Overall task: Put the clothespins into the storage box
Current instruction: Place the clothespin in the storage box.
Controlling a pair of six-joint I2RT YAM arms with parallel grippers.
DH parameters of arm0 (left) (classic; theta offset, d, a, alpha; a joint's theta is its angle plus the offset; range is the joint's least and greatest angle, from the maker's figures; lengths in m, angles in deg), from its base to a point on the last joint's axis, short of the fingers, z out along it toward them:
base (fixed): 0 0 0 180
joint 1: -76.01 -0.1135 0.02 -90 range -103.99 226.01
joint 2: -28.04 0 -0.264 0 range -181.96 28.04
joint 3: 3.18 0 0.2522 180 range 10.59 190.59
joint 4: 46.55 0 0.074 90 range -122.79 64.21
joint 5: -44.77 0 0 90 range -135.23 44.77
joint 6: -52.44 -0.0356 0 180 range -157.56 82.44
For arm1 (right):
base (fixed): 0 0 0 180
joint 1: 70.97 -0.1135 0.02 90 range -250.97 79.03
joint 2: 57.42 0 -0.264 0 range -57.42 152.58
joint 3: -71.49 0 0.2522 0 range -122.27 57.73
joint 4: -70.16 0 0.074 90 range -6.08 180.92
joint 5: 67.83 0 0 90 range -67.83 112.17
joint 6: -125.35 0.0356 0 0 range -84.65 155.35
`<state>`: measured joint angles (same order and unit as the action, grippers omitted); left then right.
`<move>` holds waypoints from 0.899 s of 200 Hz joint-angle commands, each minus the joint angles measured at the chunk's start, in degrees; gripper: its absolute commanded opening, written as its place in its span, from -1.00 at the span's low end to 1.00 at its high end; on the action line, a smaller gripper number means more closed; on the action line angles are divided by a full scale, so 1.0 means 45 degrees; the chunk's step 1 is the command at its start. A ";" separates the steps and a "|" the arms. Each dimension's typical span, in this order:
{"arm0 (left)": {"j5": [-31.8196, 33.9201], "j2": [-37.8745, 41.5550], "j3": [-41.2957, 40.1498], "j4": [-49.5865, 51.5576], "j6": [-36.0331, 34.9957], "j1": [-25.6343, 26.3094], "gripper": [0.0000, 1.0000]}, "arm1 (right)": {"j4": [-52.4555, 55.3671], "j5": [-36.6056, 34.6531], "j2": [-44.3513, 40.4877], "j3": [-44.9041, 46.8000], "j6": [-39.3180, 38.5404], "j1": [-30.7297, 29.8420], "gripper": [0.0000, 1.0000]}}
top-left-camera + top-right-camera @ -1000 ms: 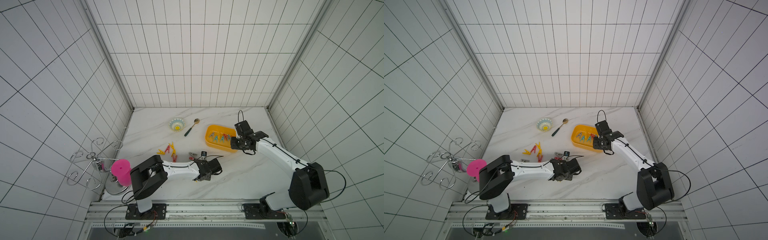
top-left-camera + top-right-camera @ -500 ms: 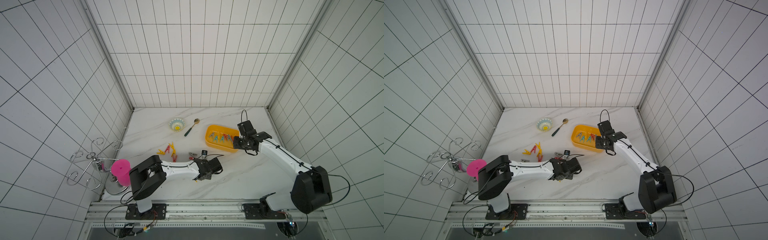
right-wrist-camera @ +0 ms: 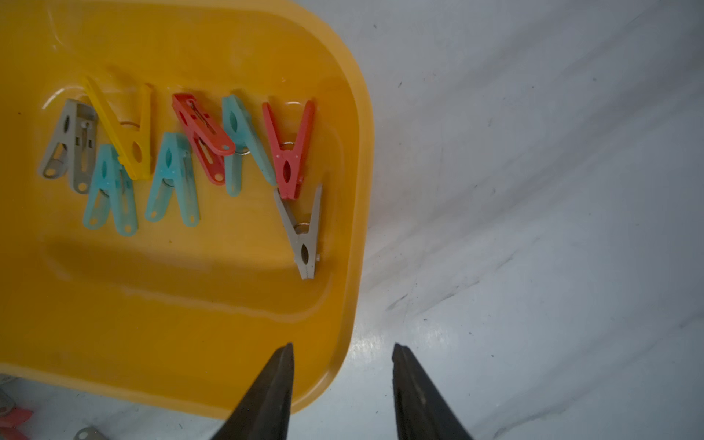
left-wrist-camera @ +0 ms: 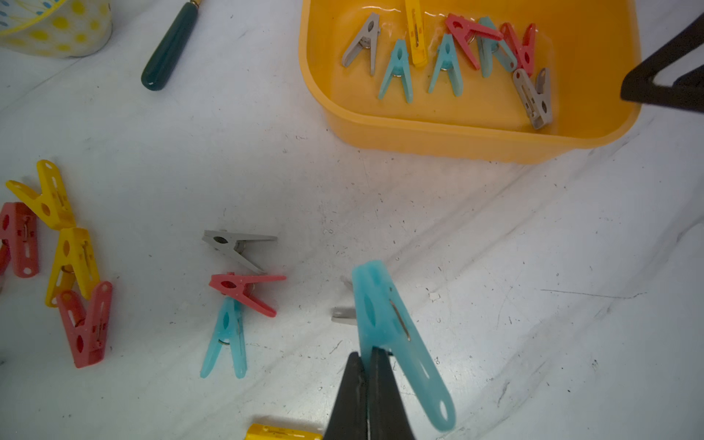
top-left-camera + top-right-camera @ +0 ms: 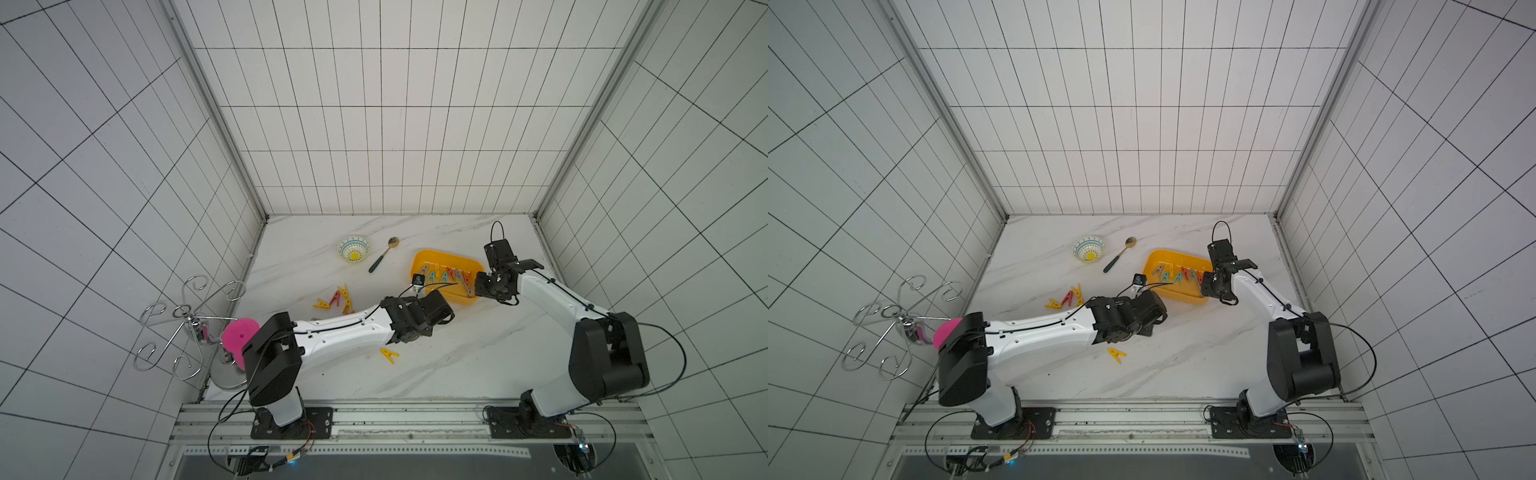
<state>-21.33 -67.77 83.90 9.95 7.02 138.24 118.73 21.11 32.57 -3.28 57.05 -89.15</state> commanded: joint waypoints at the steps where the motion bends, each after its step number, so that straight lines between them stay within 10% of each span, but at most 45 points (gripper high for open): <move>1: -0.0061 0.0074 0.0615 0.0267 -0.0785 -0.0664 -0.98 | -0.0142 0.0372 0.0673 -0.0896 -0.0267 0.0159 -0.17; 59: -0.0441 -0.1295 0.2021 0.0323 -0.1683 -0.1424 -0.98 | -0.0391 0.0719 0.0885 -0.0763 -0.0695 0.0134 -0.56; 180: -0.1267 -0.4746 0.4833 0.0319 -0.2316 -0.2713 -0.98 | -0.0381 0.0978 -0.1093 0.1222 -0.0699 -0.0687 -0.59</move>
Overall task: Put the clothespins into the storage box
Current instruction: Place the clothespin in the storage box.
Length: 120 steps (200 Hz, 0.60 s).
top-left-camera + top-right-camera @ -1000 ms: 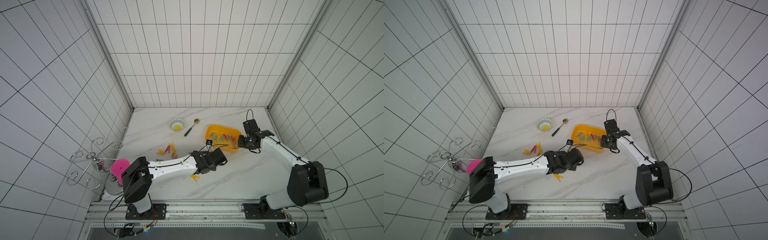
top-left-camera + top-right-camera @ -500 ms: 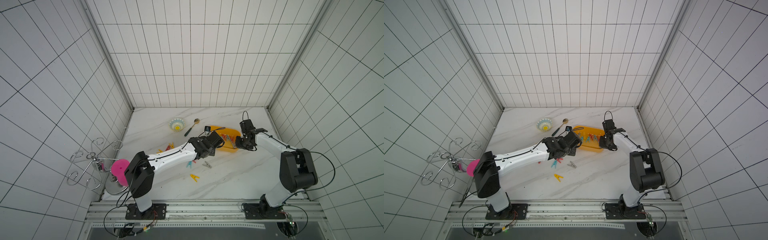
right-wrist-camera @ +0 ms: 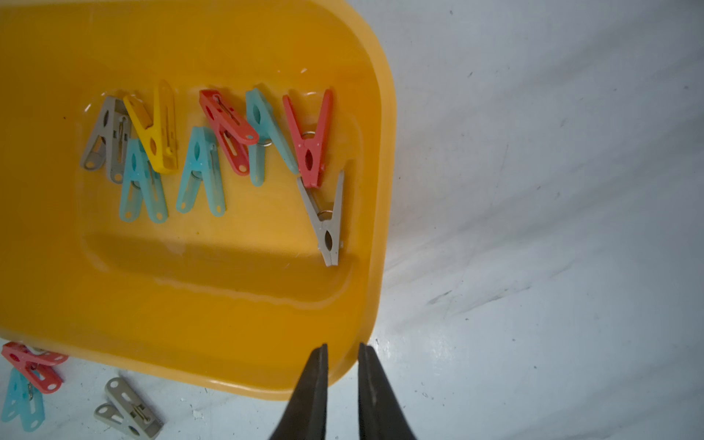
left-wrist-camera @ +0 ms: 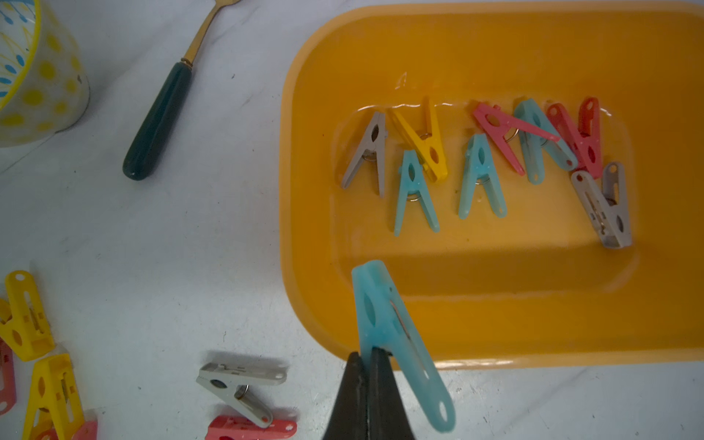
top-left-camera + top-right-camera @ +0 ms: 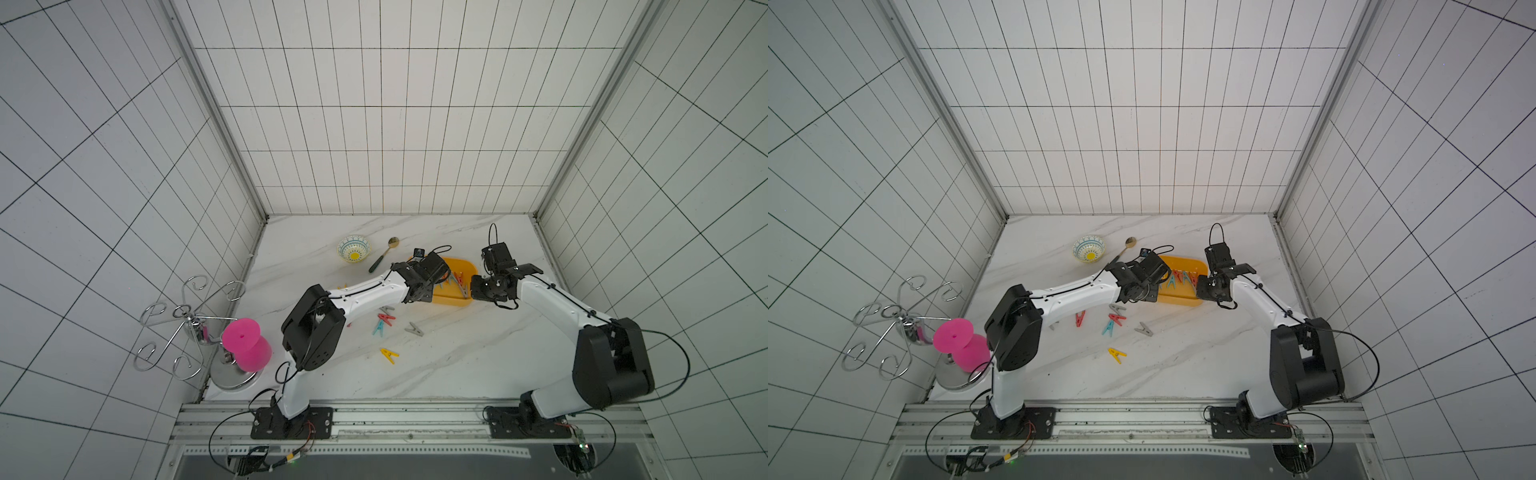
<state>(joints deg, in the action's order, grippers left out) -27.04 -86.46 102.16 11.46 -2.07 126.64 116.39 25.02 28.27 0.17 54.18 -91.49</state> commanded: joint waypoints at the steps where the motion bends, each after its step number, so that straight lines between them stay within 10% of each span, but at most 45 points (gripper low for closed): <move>1: 0.0000 -0.0612 0.0800 -0.0013 -0.0291 -0.0136 -0.98 | 0.0143 0.0099 -0.0136 0.0451 -0.0063 -0.0158 -0.59; 120: -0.0450 -0.3649 0.3463 0.0735 -0.0848 -0.1134 -0.88 | 0.0311 -0.0148 -0.1821 0.0314 0.0542 -0.0186 -0.33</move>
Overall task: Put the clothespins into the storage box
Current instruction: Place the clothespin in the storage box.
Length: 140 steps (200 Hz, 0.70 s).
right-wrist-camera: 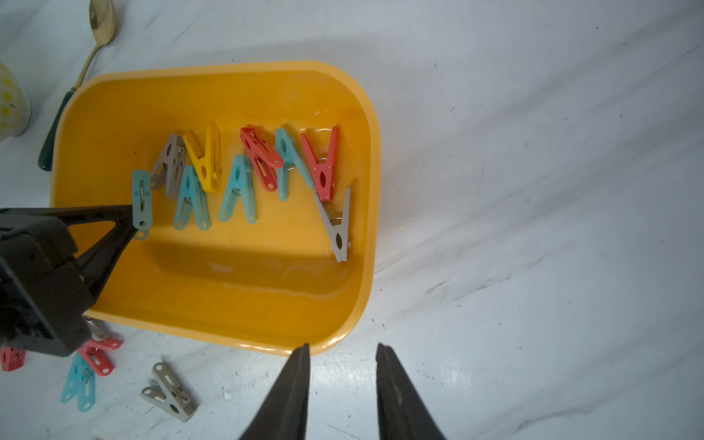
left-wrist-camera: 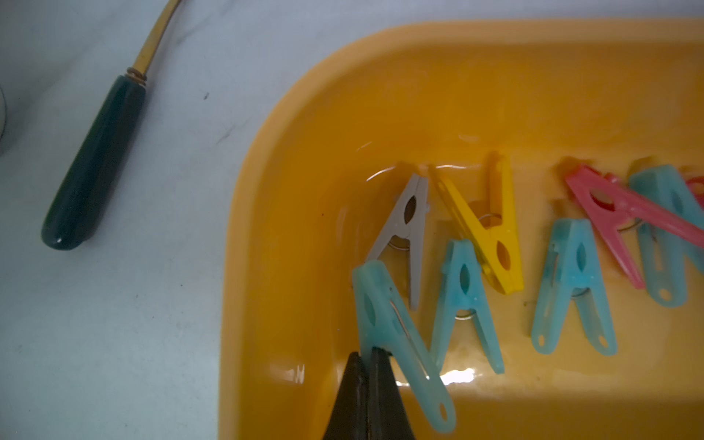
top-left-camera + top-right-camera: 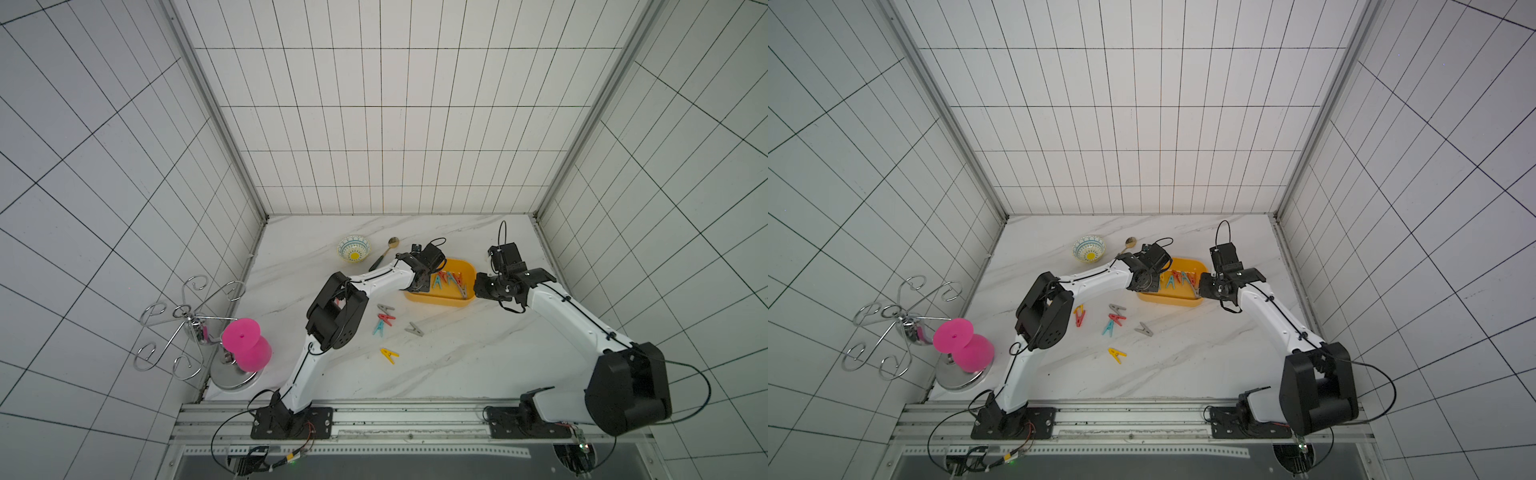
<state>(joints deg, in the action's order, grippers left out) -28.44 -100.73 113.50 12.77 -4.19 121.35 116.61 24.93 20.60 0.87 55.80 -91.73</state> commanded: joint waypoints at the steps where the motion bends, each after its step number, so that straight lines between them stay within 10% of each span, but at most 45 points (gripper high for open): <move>1: -0.0139 -0.0491 0.0970 0.0462 -0.0380 0.0041 -0.88 | 0.0269 -0.0127 -0.0123 0.0167 0.0183 -0.0124 -0.33; 81: -0.0089 0.1415 0.1052 0.1055 -0.0715 0.0022 -0.43 | 0.0538 -0.0097 -0.0301 0.0170 0.0208 -0.0127 -0.25; 140: -0.0012 0.5613 -0.2497 0.0752 -0.0555 0.0583 -0.09 | 0.1057 -0.0418 -0.1040 0.0423 0.0046 -0.0154 -0.19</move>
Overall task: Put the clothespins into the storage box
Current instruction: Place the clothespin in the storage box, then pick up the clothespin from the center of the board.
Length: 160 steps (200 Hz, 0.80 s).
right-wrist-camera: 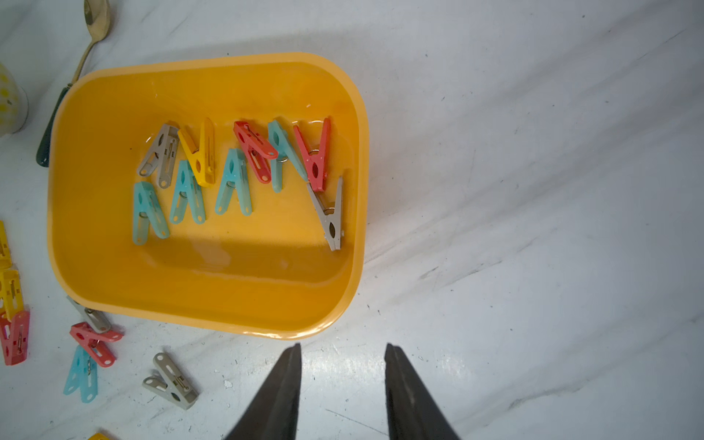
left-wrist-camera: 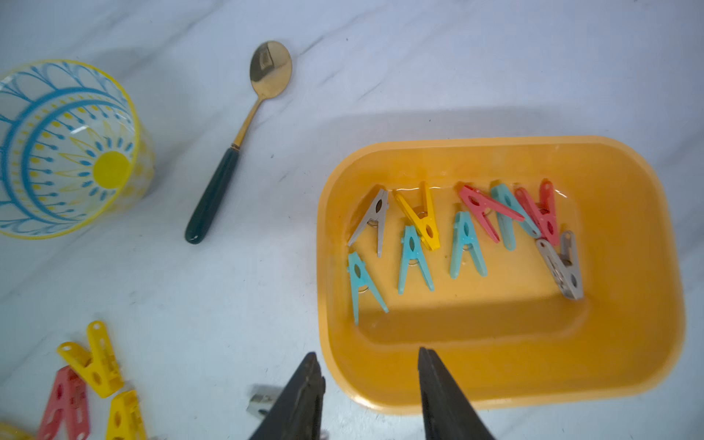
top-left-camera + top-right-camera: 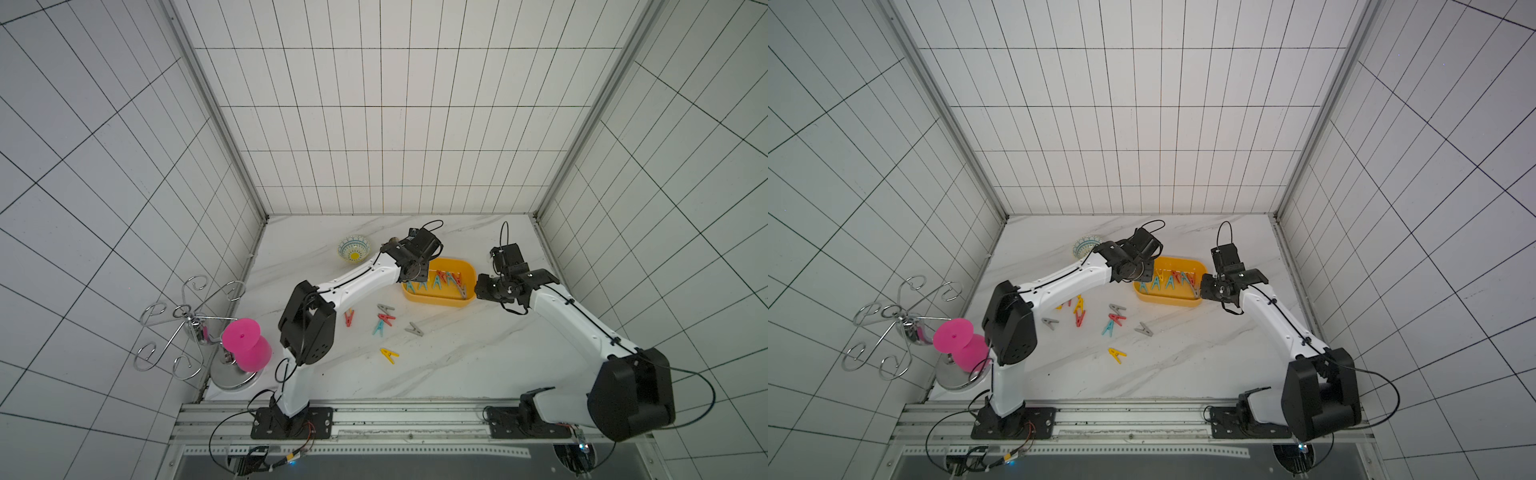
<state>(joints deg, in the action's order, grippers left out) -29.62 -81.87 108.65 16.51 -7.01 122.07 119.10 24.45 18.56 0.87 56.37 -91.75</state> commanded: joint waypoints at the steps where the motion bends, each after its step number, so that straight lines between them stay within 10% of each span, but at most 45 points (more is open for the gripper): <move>1: 0.0284 0.1497 -0.1498 -0.0068 0.0080 0.0435 -0.09 | 0.0503 -0.0311 -0.0602 0.0426 -0.0080 -0.0149 -0.19; 78: 0.0192 0.4427 -0.7402 -0.1387 0.1376 0.2391 0.07 | 0.0397 -0.0605 -0.0655 0.0943 0.0377 -0.1066 -0.16; 160: 0.1414 0.0962 -0.6567 -0.1559 0.1538 0.3736 0.07 | 0.0444 -0.0820 -0.0700 0.1034 0.0564 -0.1516 -0.13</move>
<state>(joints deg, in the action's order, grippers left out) -25.18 -75.29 77.15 11.35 -0.28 139.07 120.17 22.09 15.98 3.95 58.16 -98.02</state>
